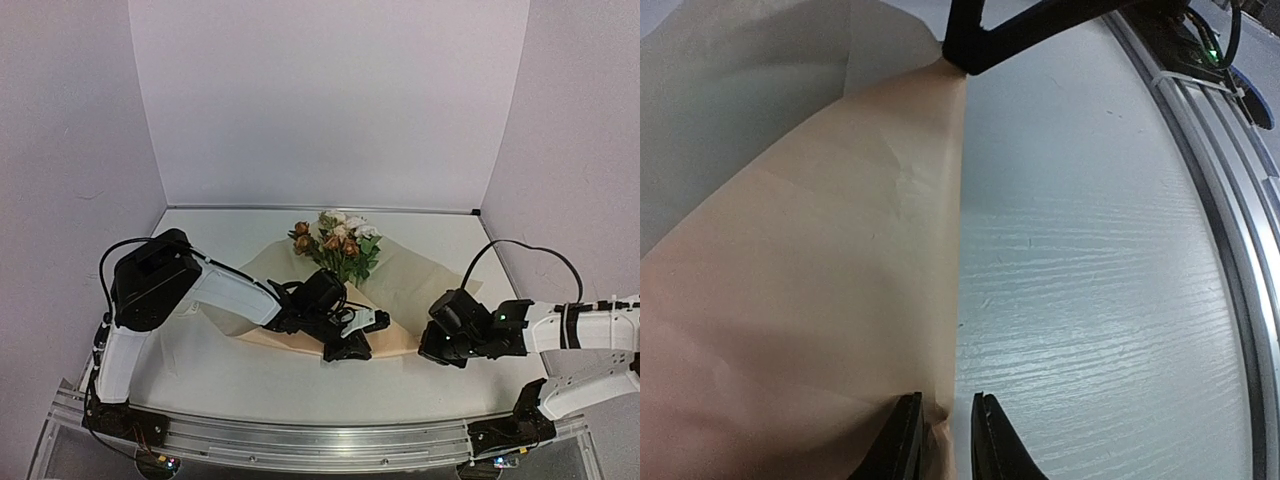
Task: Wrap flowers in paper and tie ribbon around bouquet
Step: Fold the one-fourth-folded wrapping paper at the center of the board.
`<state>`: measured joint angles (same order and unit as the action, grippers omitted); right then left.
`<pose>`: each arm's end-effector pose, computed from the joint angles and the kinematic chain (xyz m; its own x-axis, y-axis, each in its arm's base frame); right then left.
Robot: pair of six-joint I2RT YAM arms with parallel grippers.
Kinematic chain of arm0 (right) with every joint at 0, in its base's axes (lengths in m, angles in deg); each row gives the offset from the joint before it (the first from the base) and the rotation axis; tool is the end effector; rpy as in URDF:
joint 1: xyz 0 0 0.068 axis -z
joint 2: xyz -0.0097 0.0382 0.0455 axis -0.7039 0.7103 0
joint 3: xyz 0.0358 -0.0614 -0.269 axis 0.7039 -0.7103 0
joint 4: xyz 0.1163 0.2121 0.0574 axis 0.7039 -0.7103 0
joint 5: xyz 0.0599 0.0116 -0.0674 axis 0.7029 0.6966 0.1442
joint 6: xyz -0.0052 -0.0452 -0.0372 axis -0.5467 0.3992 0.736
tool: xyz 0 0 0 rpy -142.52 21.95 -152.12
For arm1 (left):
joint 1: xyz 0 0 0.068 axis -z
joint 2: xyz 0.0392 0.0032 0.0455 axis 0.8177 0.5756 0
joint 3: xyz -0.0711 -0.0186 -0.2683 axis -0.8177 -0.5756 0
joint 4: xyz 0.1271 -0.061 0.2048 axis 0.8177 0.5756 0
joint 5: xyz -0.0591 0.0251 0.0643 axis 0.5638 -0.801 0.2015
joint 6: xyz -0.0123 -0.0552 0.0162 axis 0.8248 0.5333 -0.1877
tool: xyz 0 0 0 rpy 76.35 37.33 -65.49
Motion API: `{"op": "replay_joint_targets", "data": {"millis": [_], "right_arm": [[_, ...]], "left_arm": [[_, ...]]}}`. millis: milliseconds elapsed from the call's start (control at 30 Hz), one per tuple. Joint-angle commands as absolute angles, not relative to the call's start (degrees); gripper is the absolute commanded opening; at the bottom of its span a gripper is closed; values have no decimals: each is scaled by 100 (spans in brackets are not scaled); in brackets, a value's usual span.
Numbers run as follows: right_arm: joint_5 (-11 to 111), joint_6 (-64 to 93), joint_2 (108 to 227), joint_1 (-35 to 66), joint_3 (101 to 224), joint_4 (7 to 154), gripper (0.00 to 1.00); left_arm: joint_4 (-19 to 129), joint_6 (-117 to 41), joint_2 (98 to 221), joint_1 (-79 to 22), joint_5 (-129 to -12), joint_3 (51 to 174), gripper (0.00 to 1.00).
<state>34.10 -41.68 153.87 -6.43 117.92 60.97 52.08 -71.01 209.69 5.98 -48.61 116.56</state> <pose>0.1316 0.1543 0.1760 -0.8839 0.3082 -0.3518 0.1361 0.8891 0.4370 0.2020 -0.4062 0.1234 0.0211 0.5982 -0.8011 0.9904 -0.1219 -0.0649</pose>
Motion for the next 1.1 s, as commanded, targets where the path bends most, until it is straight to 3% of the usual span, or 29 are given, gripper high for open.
{"op": "replay_joint_targets", "data": {"millis": [0, 433, 733, 1067], "right_arm": [[3380, -4111, 15164, -657, 11811, 6172, 0], [4019, -3144, 15384, -761, 12587, 6373, 0], [4334, -2827, 15596, -771, 13000, 6065, 0], [4195, -2531, 15219, -633, 12890, 5212, 0]], "left_arm": [[5186, -7070, 21198, 562, -5002, 11981, 18], [5314, -7127, 21229, 634, -5655, 11878, 18], [4489, -6380, 20759, 591, -5738, 11434, 18], [3705, -5228, 19490, 275, -5493, 10613, 31]]}}
